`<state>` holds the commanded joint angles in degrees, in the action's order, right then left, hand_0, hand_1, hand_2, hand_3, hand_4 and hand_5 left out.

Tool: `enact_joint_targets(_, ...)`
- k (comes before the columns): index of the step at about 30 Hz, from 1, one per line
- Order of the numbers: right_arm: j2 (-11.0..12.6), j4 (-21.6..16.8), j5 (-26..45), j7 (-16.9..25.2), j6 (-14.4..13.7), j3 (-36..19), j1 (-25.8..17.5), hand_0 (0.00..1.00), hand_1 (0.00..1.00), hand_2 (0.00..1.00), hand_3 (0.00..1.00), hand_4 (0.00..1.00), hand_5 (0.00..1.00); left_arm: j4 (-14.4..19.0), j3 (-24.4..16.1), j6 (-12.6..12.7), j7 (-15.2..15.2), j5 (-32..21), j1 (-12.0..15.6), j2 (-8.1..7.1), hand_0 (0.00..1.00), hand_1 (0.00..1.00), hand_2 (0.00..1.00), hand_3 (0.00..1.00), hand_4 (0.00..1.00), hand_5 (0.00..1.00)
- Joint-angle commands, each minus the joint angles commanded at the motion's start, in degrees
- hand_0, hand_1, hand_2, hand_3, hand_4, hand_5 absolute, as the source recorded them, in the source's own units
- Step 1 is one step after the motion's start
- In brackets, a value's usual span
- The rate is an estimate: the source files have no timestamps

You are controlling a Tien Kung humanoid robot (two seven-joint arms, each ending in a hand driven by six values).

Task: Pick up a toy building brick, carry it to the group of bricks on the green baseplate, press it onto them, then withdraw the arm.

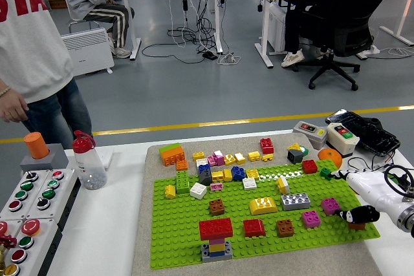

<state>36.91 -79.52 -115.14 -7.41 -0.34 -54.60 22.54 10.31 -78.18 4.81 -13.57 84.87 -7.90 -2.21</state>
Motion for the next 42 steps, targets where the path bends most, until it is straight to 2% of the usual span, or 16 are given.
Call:
enact_joint_targets(16,-1.12,4.12,2.65,0.04,0.84,4.30,3.27,0.791,0.775,0.779,0.792,0.762,0.254,0.00,0.21,-0.05,-0.09,-0.27,-0.05,0.08,0.656,0.685,0.674,0.575,0.289,0.998)
enact_joint_targets(29,-1.66,7.87,1.24,0.79,-0.52,8.20,5.95,0.778,0.768,0.774,0.768,0.734,0.246,0.00,-0.01,-0.03,-0.20,-0.05,0.25,0.14,0.655,0.685,0.674,0.575,0.288,0.998)
enact_joint_targets(30,-1.70,8.08,1.23,0.83,-0.58,8.39,6.08,0.771,0.766,0.773,0.740,0.724,0.239,0.00,-0.02,-0.03,-0.21,-0.03,0.28,0.15,0.655,0.685,0.675,0.575,0.288,0.998)
enact_joint_targets(42,-2.75,9.97,1.02,0.99,-1.55,9.56,6.67,0.758,0.763,0.768,0.730,0.705,0.232,0.00,-0.03,0.00,-0.27,0.33,0.67,0.26,0.655,0.686,0.676,0.574,0.287,0.998)
